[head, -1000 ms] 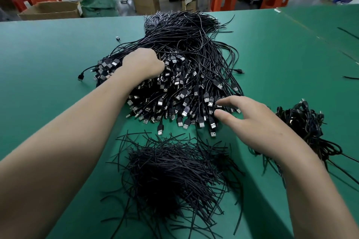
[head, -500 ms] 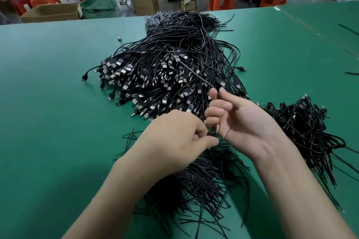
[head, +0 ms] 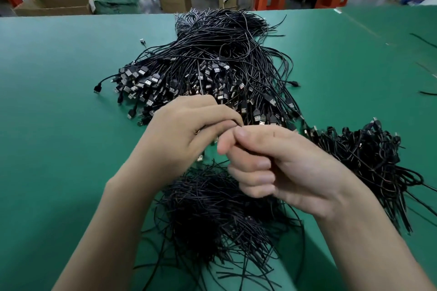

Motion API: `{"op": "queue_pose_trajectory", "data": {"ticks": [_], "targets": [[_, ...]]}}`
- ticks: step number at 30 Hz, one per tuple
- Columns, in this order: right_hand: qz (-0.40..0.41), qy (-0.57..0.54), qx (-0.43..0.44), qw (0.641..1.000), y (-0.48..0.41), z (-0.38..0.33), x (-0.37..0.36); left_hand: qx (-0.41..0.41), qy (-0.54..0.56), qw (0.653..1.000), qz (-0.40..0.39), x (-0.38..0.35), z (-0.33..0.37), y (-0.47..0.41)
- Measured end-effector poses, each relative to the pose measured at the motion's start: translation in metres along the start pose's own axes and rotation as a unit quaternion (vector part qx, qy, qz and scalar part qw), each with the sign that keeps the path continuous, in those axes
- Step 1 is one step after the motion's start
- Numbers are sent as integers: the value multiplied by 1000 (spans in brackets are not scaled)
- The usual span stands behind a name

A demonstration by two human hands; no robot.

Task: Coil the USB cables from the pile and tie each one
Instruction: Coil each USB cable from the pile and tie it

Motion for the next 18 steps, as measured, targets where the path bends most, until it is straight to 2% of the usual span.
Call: {"op": "queue_pose_trajectory", "data": {"ticks": [3, 5, 7, 9, 13, 17, 18], "targets": [[-7, -36, -26, 999, -2, 4, -2, -8, -4, 1000, 12, 13, 1, -1], [-42, -52, -32, 997, 0, 5, -11, -19, 9, 999, 35, 24, 4, -2], [-99, -78, -13, 992, 4, -1, -24, -32, 38, 997, 65, 33, 10, -1], [-124, -91, 39, 987, 7, -11, -31, -30, 73, 996, 51, 28, 15, 0], [-3, -62, 203, 977, 11, -37, -16, 48, 88, 989, -106, -17, 26, 0], [98, 38, 358, 928, 29, -66, 1, 34, 15, 978, -206, -36, 39, 2], [117, 77, 386, 912, 34, -72, 2, 34, 16, 977, -210, -34, 39, 3]]}}
Point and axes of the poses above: each hand's wrist, its own y-axis away from the middle knuckle, its own x-axis out of the back of the hand, z = x × y, the point moved 7 cm from there along -y, towards the middle knuckle, and after that the axes turned 14 degrees about -y, right-handed, at the moved point
